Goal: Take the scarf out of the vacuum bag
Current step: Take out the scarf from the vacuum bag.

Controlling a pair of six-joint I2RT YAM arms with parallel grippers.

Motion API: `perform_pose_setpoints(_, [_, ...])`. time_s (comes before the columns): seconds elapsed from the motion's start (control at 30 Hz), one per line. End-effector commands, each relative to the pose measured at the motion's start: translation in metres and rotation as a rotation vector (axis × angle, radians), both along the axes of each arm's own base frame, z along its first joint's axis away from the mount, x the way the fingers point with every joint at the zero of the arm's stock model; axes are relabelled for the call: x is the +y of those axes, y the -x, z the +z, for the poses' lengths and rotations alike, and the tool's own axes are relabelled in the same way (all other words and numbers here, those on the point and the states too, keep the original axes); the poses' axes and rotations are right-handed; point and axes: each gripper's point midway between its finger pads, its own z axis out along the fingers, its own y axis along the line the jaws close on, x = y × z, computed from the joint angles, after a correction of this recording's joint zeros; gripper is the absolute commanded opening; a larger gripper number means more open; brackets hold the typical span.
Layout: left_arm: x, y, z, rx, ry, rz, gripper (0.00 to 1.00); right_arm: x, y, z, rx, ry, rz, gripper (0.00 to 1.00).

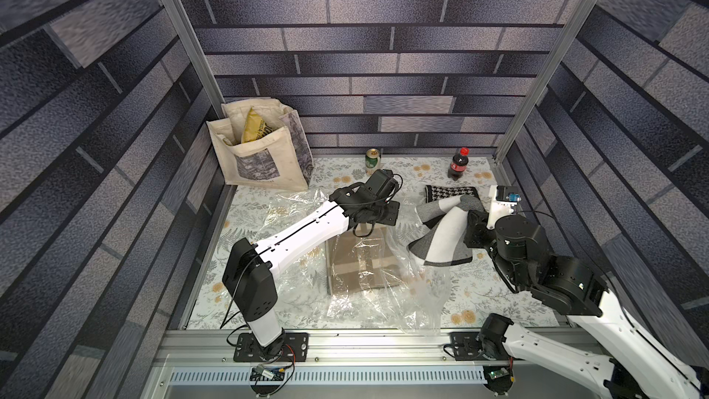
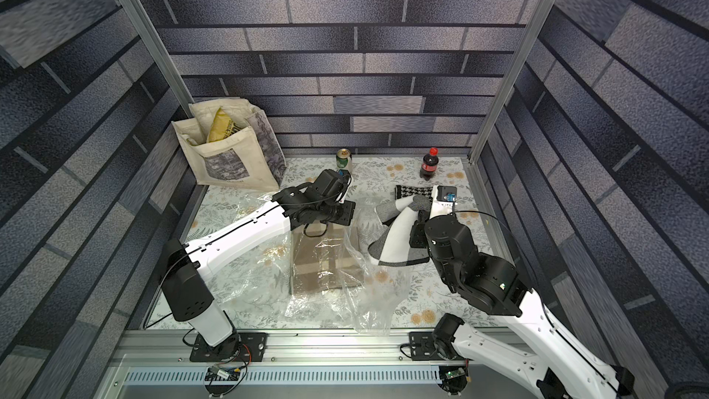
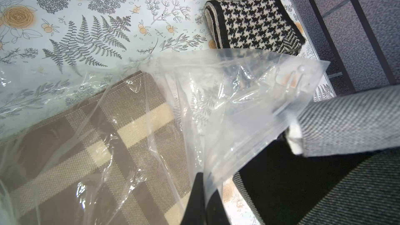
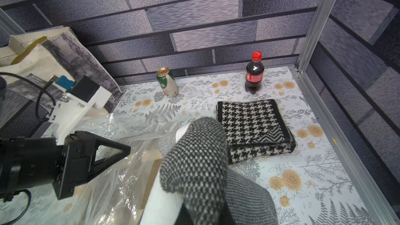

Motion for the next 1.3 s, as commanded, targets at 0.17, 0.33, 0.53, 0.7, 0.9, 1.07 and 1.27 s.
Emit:
perform_pose_setpoints(0.17, [0.002,0.003,0.004,0.003,0.004,0.006,0.01,-0.044,-0.009,0.061,-0.170,0.034,-0.214,0.00])
perform_pose_setpoints(0.33, [0.006,0.006,0.004,0.002,0.003,0.010,0.01,-0.049,-0.024,0.087,-0.196,0.038,-0.264,0.00])
perform_pose_setpoints(0.53, [0.014,0.012,0.002,0.001,-0.002,0.021,0.01,-0.053,-0.056,0.082,-0.117,-0.033,-0.276,0.00])
perform_pose_setpoints(0.7, [0.022,0.015,0.004,-0.004,-0.004,0.030,0.01,-0.065,-0.078,0.058,-0.023,-0.259,-0.287,0.00])
perform_pose_setpoints(0.9, [0.025,0.016,0.008,-0.011,-0.001,0.035,0.02,-0.092,-0.097,0.038,0.020,-0.621,-0.354,0.00])
perform_pose_setpoints(1.07, [0.027,0.016,0.010,-0.011,0.002,0.040,0.02,-0.106,-0.119,0.023,-0.015,-0.979,-0.324,0.00])
perform_pose_setpoints(1.27, [0.028,0.016,0.009,-0.011,0.000,0.042,0.02,-0.111,-0.132,0.034,-0.150,-1.167,-0.213,0.00])
